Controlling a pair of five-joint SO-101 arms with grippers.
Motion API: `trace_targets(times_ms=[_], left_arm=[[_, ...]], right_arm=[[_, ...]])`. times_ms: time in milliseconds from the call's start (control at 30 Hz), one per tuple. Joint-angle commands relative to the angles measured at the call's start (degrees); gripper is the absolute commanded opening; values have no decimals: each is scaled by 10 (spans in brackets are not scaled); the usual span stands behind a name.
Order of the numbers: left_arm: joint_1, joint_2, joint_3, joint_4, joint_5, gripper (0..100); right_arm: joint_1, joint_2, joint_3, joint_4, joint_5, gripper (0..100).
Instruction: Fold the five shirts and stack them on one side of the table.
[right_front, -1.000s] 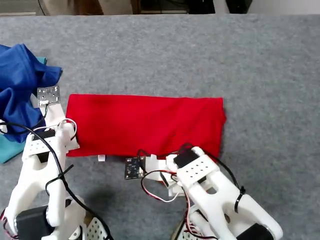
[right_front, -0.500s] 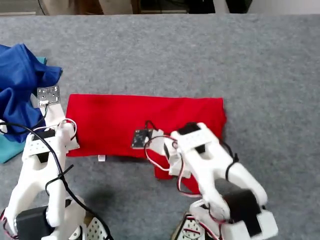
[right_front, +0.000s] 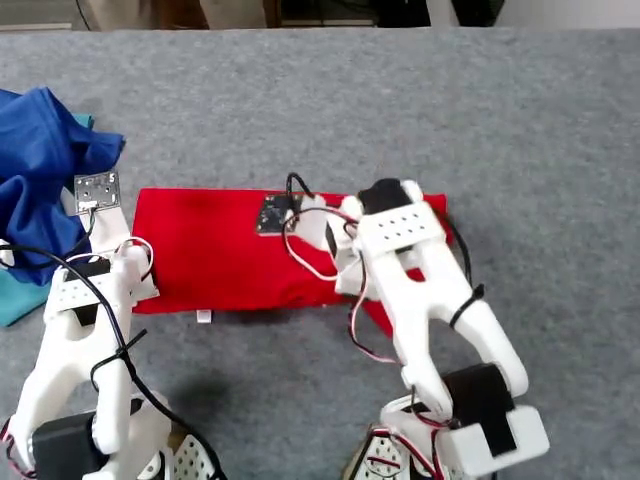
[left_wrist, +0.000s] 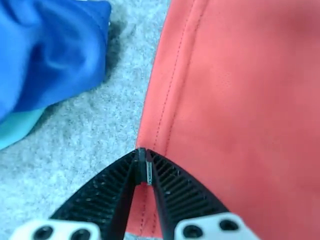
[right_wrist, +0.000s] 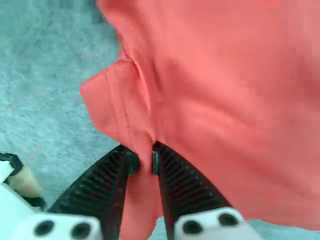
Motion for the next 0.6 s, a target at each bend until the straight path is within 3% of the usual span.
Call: trace_targets(times_ms=[0,267,567], left_arm=[[-6,0,-4,-8,5,18],[-6,0,-4,-8,5,18],[-6,0,-4,-8,2,18]], right_arm=[[7,27,-49,-2,40,3],[7,151,-65,-143,55,3],[7,166,-111,-149,55,12]])
